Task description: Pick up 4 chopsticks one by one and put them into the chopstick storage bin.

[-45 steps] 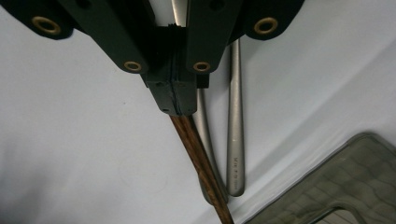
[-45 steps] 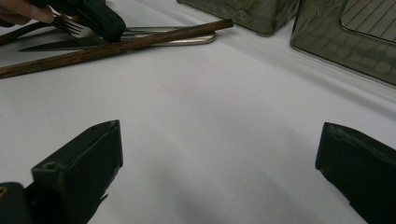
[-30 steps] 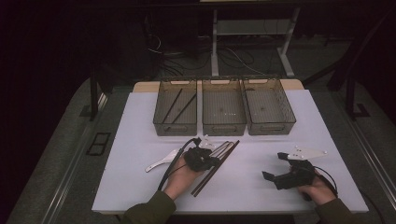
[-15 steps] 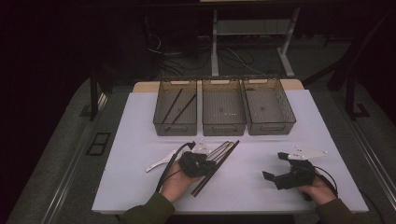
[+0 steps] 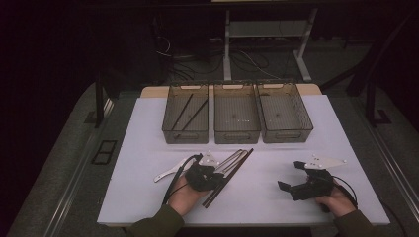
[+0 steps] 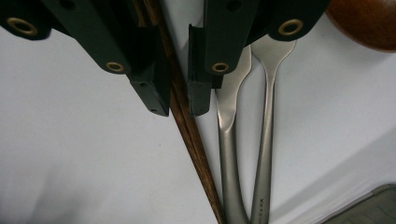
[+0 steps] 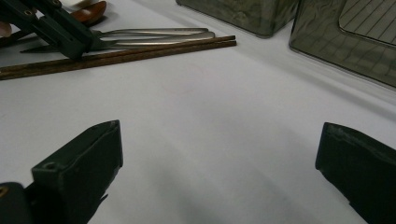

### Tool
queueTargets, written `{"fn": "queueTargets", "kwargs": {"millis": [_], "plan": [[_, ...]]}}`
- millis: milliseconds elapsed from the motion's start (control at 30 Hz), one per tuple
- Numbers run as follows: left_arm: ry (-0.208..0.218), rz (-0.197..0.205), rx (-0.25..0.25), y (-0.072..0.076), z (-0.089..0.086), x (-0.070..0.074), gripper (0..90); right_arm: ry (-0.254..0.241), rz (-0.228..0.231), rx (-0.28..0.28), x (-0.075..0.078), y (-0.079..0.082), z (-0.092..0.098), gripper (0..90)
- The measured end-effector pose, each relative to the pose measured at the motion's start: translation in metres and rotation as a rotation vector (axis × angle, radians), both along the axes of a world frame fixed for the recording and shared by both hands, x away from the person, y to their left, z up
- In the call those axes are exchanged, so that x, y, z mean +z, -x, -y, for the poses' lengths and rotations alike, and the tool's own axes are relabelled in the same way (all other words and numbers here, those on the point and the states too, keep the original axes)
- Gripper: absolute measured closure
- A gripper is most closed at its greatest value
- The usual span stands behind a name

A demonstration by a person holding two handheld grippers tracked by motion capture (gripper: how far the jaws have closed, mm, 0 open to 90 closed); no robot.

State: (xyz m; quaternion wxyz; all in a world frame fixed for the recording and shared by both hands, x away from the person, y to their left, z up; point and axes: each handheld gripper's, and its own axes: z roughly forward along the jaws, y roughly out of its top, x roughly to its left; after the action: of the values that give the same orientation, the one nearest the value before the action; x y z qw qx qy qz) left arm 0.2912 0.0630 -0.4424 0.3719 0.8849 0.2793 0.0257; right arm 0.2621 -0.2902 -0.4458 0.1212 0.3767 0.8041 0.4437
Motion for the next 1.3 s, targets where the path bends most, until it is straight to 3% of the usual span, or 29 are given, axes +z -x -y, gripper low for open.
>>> {"fn": "queueTargets", "kwargs": {"millis": [300, 733, 1133, 1300], "plan": [[-0.015, 0.002, -0.018, 0.001, 0.004, -0.003, 77.1, 0.0, 0.002, 0.001, 0.0, 0.0, 0.0, 0.4], [-0.042, 0.034, 0.017, 0.006, 0.008, -0.003, 82.0, 0.001, 0.0, 0.0, 0.0, 0.0, -0.001, 0.4], [-0.047, 0.03, 0.027, 0.007, 0.012, -0.003, 80.7, 0.002, -0.001, 0.0, 0.0, 0.0, -0.001, 0.4], [-0.066, 0.059, 0.043, 0.011, 0.015, -0.003, 81.9, 0.003, 0.0, 0.003, 0.0, 0.0, -0.001, 0.4]]}}
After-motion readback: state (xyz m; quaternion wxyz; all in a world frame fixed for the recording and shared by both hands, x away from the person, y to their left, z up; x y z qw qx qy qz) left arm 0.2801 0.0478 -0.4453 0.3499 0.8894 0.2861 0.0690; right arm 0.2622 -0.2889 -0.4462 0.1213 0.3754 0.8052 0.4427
